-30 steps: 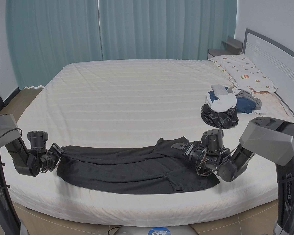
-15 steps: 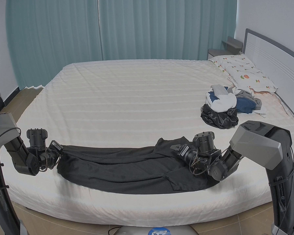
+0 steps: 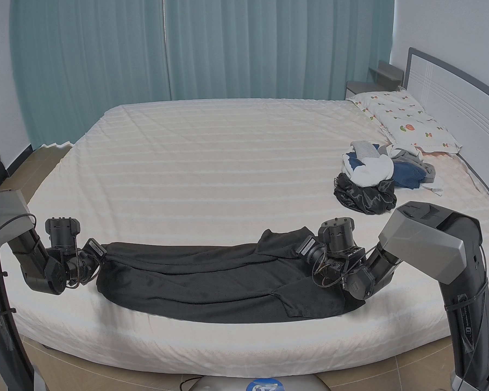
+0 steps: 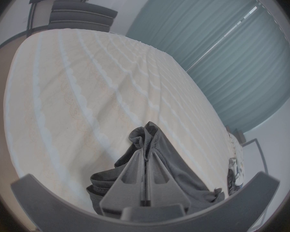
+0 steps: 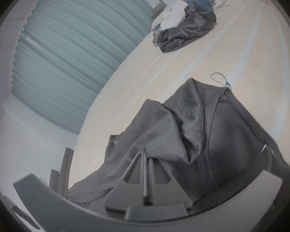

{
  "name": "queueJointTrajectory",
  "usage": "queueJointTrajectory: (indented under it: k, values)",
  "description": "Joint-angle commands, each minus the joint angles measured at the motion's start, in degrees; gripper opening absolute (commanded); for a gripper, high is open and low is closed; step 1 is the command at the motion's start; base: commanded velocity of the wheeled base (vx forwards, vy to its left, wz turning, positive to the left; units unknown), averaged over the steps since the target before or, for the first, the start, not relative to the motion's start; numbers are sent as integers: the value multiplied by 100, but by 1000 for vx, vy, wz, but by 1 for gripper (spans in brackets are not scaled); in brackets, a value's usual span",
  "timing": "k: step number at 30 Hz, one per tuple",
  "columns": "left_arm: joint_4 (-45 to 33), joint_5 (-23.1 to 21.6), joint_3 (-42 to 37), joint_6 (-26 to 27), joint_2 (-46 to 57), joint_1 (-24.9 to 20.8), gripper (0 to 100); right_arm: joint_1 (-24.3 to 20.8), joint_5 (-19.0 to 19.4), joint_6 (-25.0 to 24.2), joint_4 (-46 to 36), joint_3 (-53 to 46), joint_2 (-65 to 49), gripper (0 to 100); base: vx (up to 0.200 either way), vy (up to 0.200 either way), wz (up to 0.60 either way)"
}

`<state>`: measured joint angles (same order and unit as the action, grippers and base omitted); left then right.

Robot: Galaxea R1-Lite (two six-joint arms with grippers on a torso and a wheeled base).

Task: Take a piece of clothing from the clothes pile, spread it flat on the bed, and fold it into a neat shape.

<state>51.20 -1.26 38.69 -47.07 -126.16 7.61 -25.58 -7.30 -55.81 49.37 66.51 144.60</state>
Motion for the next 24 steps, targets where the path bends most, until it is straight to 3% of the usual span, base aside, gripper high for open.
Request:
queueJointTrajectory:
  k: [1,9,18,19,24]
  values:
    - [4,11,-81,180,-84,13,0,-9,-87,0,29,2,-90,0,0,0,0]
    - [189,-6,-72,260,-93,118,0,70,-96,44,29,-516,-776,0,0,0,0]
    - [197,-77,-195,444,-111,171,0,167,1,79,20,-701,-750,0,0,0,0]
    - [197,-77,-195,444,-111,171,100,167,1,79,20,-701,-750,0,0,0,0]
    - [206,-77,-204,453,-102,180,100,149,27,70,20,-771,-732,0,0,0,0]
